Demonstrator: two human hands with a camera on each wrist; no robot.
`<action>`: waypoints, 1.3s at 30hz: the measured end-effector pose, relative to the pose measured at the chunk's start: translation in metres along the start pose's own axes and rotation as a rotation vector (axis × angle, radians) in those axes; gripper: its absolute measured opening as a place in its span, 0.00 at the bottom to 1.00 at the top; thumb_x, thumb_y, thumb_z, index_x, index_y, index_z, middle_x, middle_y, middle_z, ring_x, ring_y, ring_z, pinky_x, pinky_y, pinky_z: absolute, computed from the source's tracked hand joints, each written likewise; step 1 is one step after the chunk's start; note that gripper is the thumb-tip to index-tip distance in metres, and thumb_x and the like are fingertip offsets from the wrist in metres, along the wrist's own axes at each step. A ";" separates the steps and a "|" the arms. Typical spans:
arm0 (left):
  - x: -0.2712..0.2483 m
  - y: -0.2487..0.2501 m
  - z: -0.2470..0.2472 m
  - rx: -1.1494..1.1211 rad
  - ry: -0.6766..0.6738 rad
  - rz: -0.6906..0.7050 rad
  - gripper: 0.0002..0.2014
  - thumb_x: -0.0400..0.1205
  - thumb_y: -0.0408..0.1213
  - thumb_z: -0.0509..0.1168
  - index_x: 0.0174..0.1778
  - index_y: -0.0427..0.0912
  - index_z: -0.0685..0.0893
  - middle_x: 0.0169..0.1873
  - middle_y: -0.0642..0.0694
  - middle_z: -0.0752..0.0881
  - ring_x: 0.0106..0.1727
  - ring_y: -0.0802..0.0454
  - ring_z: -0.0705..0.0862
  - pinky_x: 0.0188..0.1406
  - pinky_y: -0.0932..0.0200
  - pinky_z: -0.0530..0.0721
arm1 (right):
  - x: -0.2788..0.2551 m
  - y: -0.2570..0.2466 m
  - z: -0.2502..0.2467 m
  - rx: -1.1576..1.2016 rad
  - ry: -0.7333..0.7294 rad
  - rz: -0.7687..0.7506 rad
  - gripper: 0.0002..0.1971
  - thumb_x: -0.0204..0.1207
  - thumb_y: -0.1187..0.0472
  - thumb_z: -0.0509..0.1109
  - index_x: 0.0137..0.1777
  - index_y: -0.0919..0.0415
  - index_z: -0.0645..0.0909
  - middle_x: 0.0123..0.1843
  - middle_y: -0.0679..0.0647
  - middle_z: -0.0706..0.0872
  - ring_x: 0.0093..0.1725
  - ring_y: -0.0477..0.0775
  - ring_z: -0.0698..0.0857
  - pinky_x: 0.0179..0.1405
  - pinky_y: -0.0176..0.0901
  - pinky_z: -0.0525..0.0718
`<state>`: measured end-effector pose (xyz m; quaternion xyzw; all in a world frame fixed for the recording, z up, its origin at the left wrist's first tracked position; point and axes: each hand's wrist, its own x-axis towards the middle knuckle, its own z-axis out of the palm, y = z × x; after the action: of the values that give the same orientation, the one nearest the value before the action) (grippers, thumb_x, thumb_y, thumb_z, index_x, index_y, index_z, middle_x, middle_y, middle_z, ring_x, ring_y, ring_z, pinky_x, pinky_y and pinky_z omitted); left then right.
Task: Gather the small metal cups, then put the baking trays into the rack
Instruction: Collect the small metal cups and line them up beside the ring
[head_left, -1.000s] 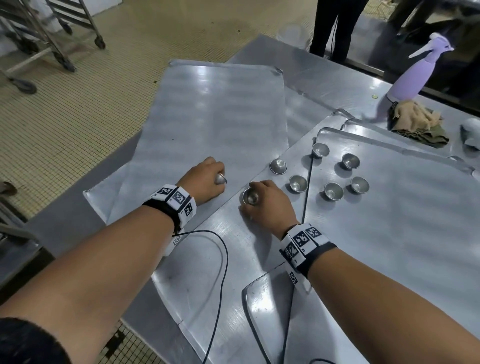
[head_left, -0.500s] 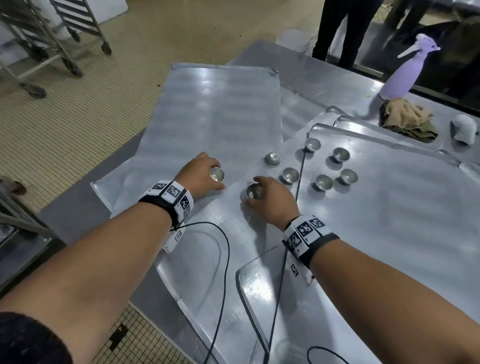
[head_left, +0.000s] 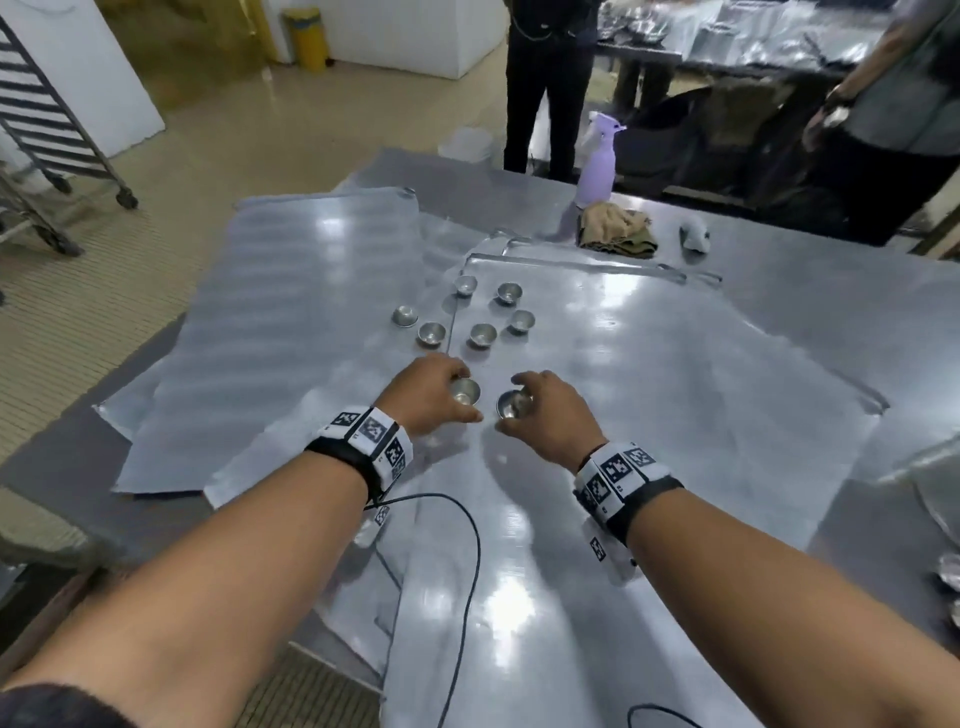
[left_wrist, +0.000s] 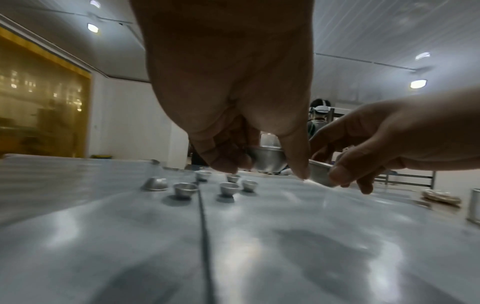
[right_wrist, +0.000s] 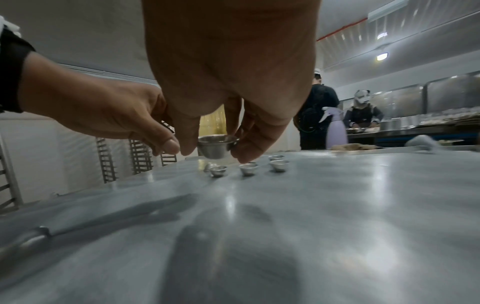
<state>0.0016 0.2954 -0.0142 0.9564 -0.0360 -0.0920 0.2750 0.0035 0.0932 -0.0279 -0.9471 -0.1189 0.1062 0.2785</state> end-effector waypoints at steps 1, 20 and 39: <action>-0.007 0.021 0.012 0.004 -0.016 0.010 0.26 0.67 0.52 0.83 0.58 0.46 0.86 0.51 0.51 0.85 0.51 0.52 0.83 0.47 0.57 0.79 | -0.018 0.016 -0.009 0.003 0.010 0.015 0.34 0.70 0.47 0.81 0.74 0.56 0.77 0.67 0.55 0.81 0.62 0.59 0.83 0.61 0.51 0.82; -0.107 0.364 0.293 0.089 -0.280 0.321 0.29 0.69 0.51 0.81 0.65 0.49 0.82 0.60 0.47 0.83 0.60 0.47 0.82 0.60 0.51 0.81 | -0.342 0.335 -0.123 0.027 0.116 0.351 0.32 0.67 0.44 0.80 0.71 0.52 0.79 0.67 0.54 0.79 0.65 0.57 0.81 0.61 0.48 0.79; -0.129 0.449 0.413 -0.042 -0.511 0.463 0.30 0.65 0.48 0.79 0.64 0.57 0.82 0.53 0.57 0.90 0.54 0.57 0.88 0.56 0.51 0.87 | -0.452 0.444 -0.120 0.185 0.211 0.592 0.43 0.64 0.52 0.80 0.81 0.46 0.70 0.75 0.48 0.77 0.71 0.54 0.79 0.71 0.46 0.78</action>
<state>-0.2134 -0.2836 -0.0983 0.8630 -0.3177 -0.2645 0.2903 -0.3196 -0.4579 -0.1135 -0.9170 0.2015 0.0941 0.3312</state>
